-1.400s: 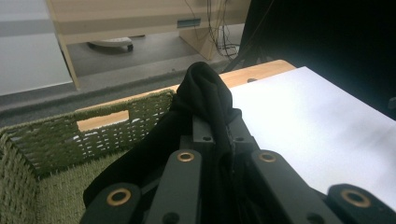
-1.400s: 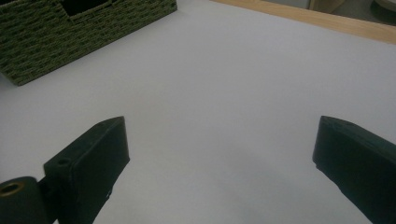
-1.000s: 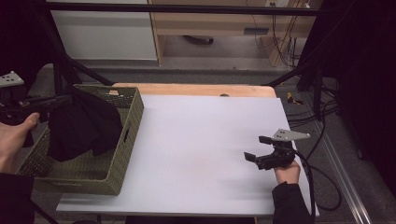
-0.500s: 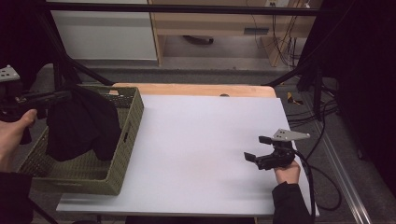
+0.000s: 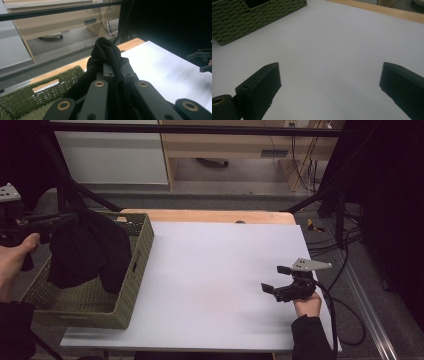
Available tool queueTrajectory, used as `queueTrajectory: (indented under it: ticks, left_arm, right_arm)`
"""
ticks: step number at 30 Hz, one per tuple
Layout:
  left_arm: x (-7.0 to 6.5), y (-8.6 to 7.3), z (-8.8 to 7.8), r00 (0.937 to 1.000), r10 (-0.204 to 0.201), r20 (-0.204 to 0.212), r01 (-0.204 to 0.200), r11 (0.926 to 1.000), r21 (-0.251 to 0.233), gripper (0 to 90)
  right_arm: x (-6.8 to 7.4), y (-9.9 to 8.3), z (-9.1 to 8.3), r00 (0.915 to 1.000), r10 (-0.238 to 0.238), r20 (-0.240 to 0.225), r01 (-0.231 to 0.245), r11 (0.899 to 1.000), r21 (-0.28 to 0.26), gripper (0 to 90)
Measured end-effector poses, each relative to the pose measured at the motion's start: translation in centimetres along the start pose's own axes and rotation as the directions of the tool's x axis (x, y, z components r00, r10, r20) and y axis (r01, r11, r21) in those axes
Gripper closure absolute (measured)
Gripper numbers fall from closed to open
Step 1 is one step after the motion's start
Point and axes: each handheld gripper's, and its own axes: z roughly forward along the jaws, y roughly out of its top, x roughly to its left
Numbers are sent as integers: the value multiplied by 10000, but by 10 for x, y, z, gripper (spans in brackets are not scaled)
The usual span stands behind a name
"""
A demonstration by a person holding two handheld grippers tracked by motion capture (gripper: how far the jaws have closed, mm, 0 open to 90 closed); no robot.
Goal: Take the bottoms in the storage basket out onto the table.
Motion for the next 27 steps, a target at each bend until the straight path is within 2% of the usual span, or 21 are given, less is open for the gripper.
queueTrajectory:
  ticks: [14, 27]
  left_arm:
    - [-11, 14, 5, 9994, 240, 234, -239, 9997, -55, 856]
    - [-20, 25, 10, 9978, 384, 546, -354, 9978, -559, 856]
  right_arm:
    - [0, 0, 0, 10000, 19, -12, -19, 10000, -5, 41]
    - [0, 0, 0, 10000, 22, -9, -22, 10000, -10, 41]
